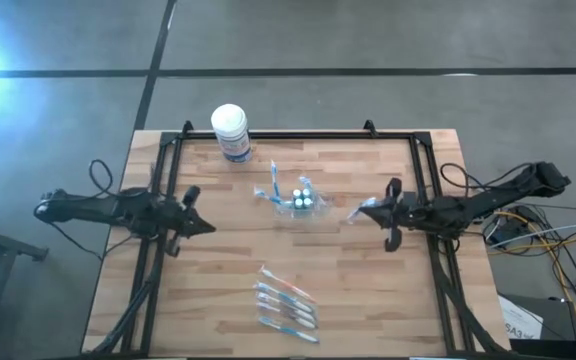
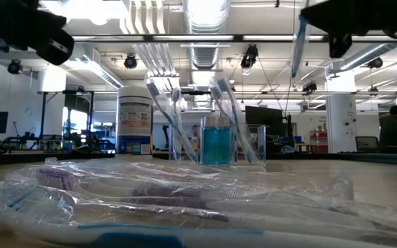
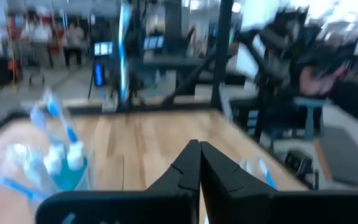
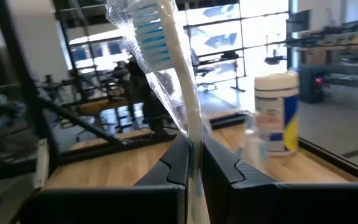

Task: Pick & Place toothbrushing station
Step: Put the blue toothbrush in the transparent organizer

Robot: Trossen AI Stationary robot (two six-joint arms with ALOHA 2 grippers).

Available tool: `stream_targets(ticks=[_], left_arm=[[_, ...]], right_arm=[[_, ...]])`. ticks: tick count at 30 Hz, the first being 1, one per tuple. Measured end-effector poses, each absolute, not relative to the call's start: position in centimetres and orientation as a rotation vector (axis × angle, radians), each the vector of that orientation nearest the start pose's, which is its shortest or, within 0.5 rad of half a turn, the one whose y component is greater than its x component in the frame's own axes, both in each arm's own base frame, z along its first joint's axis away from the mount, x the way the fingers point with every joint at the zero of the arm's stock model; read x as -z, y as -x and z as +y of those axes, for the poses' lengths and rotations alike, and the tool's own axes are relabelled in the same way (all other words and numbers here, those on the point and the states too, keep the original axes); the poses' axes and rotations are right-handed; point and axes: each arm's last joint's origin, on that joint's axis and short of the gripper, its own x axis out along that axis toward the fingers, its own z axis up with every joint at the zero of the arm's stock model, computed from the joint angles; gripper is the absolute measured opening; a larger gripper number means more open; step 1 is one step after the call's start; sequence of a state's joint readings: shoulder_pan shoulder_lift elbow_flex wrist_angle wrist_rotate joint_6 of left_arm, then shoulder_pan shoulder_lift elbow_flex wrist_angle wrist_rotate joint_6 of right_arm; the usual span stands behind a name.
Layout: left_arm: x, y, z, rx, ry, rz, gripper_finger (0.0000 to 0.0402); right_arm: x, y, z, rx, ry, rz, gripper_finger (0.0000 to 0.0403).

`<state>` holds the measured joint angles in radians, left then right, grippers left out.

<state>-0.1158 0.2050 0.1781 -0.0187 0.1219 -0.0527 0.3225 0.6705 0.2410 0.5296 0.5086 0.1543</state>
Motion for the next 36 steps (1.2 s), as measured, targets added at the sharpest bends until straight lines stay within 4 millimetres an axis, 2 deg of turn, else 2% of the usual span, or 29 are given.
stream_targets(ticks=[6,11,15,19,24,27,30,36], left_arm=[[-20.3,-9.8,-1.5,0.238,0.054,0.022,0.0017],[-20.3,-9.7,-1.5,0.238,0.061,0.016,0.0009],[-20.3,-9.7,-1.5,0.238,0.061,0.019,0.0005],[-20.3,-9.7,-1.5,0.237,0.061,0.023,0.0014],[-20.3,-9.7,-1.5,0.237,0.061,0.023,0.0019],[-20.3,-9.7,-1.5,0.232,0.061,0.023,0.0015],[-20.2,-9.7,-1.5,0.230,0.061,0.023,0.0009],[-19.5,-9.8,-1.5,0.229,0.062,0.042,0.0010]], right_arm=[[-20.5,-13.6,2.9,0.241,-0.221,-0.123,0.0013],[-18.1,-12.4,2.4,0.268,-0.280,-0.167,0.0013],[-17.8,-12.2,2.3,0.296,-0.282,-0.138,0.0013],[-18.5,-12.3,2.2,0.300,-0.289,-0.175,0.0013],[-22.6,-13.3,2.5,0.322,-0.244,-0.194,0.0013],[-24.8,-15.0,3.0,0.344,-0.202,-0.128,0.0013],[-26.1,-17.2,3.3,0.386,-0.150,-0.063,0.0013],[-26.1,-21.1,2.9,0.418,-0.085,-0.014,0.0013]])
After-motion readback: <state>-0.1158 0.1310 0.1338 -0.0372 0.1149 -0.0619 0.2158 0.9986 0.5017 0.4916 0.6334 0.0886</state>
